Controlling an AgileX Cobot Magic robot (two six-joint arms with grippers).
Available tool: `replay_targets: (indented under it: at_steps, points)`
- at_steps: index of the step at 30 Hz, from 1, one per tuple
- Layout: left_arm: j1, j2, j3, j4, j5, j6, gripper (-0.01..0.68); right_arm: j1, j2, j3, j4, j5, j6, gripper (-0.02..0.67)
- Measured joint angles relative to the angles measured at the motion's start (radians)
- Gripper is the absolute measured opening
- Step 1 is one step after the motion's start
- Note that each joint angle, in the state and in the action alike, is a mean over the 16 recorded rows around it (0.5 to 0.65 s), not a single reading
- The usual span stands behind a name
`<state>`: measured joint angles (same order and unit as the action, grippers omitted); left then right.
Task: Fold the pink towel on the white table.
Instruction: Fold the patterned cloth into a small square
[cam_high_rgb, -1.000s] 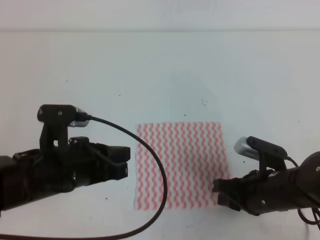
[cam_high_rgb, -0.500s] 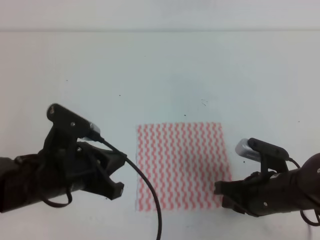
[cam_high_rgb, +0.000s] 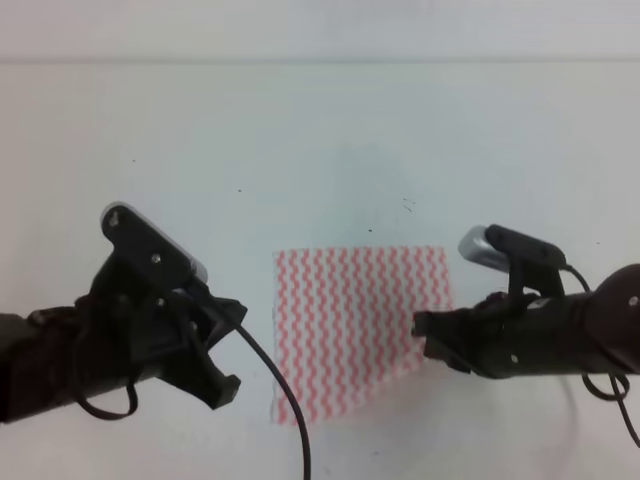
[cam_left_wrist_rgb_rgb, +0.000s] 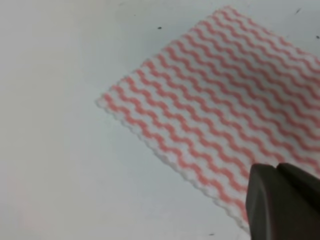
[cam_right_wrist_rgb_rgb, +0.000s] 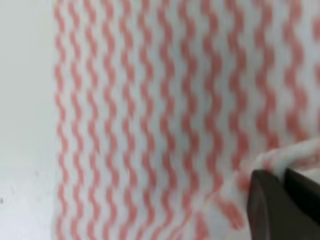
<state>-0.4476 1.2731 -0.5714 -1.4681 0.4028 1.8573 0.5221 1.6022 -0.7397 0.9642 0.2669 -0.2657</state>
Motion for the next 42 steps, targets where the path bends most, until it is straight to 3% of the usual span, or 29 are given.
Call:
replay_targets:
  at_steps: [14,23,42]
  points:
    - [0.000,0.176,0.000,-0.095,0.129,0.357,0.358,0.000,0.038,-0.076,-0.011,-0.045,-0.019,-0.016]
    - [-0.006,0.271,0.000,-0.131,0.180,0.553,0.372,0.000,0.050,-0.087,-0.012,-0.063,-0.022,-0.016]
    - [-0.065,0.362,-0.001,-0.171,0.033,0.635,0.367,0.000,0.077,-0.089,-0.012,-0.069,-0.022,-0.016]
